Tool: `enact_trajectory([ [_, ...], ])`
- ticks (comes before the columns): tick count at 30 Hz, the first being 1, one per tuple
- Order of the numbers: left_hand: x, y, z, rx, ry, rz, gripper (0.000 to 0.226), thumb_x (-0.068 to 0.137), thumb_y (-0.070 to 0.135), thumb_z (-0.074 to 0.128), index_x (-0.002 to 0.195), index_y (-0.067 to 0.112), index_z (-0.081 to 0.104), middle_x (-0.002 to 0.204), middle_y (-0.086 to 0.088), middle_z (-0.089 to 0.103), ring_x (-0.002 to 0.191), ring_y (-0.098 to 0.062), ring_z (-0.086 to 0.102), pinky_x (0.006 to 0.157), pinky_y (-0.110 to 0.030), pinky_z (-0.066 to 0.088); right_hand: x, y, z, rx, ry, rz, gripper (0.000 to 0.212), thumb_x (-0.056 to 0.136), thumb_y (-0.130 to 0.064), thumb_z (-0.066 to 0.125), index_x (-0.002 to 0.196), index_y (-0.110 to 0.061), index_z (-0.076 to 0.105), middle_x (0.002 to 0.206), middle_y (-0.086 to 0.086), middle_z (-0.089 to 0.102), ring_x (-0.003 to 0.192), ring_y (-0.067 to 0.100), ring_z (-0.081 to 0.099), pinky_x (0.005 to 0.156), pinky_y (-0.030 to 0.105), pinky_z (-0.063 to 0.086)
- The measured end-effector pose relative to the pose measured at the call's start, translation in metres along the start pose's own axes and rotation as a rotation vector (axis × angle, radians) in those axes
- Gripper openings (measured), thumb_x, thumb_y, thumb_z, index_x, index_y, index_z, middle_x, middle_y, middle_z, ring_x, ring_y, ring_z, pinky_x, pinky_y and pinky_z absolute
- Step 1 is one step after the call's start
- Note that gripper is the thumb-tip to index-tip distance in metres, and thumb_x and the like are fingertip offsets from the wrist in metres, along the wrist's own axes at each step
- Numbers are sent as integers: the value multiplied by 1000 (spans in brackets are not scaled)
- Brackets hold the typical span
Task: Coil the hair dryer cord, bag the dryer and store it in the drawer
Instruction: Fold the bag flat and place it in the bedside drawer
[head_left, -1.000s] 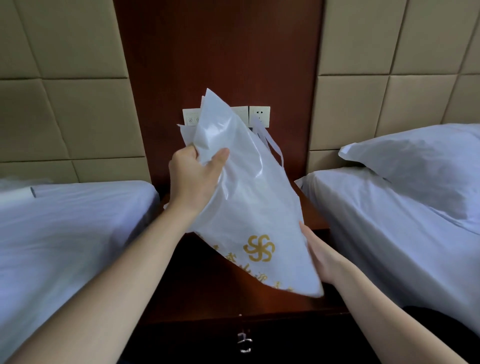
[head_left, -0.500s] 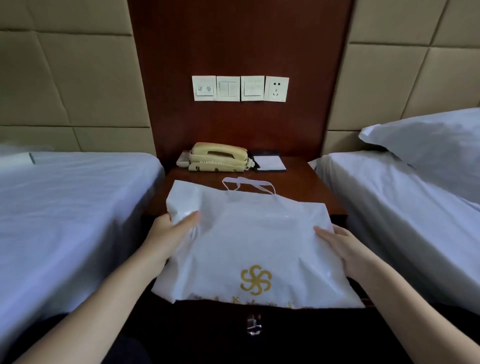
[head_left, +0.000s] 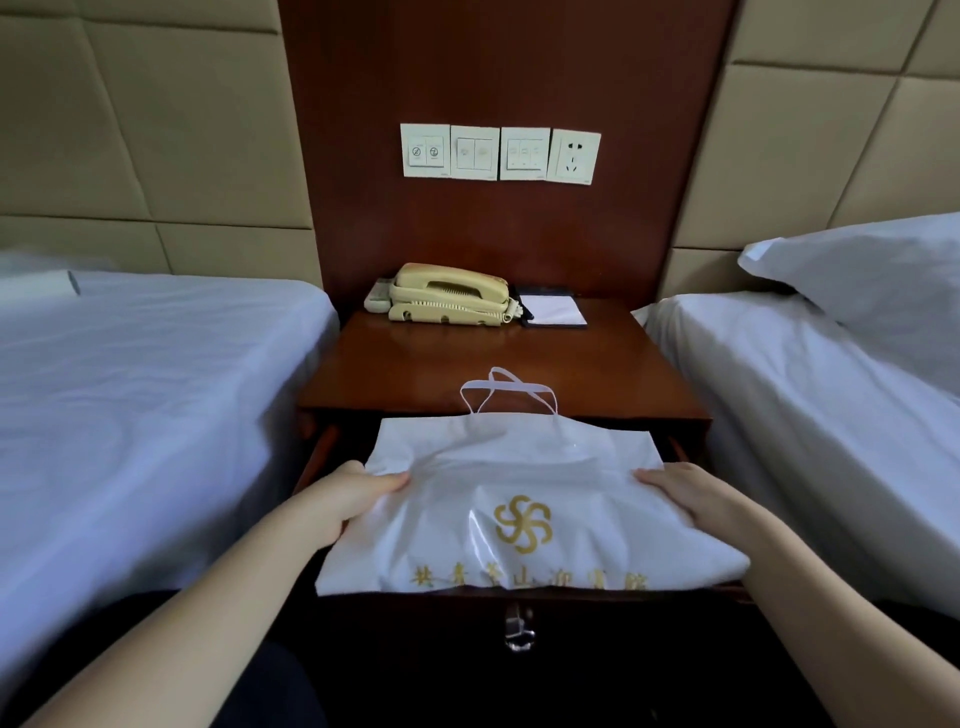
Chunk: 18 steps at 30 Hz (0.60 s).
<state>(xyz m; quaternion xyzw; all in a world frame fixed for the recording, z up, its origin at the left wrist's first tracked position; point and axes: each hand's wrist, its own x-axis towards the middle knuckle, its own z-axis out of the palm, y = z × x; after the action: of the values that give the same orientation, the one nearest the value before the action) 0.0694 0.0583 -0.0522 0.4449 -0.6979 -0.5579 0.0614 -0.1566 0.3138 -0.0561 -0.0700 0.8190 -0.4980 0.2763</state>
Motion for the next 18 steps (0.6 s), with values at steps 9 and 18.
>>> enact_trajectory([
  [9,41,-6,7,339,182,193,50,89,32,58,129,7,41,120,-11,54,91,-26,54,63,-29,42,28,0,15,-221,140,-91,18,90,-15,55,77,-4,62,77,10,62,67,22,57,60,29,44],
  [18,18,17,17,1058,335,528,39,96,37,38,123,9,43,129,-12,52,120,-31,47,95,-39,39,13,-11,22,-894,417,-384,30,95,-31,40,109,-6,50,119,17,51,112,38,44,85,42,38],
])
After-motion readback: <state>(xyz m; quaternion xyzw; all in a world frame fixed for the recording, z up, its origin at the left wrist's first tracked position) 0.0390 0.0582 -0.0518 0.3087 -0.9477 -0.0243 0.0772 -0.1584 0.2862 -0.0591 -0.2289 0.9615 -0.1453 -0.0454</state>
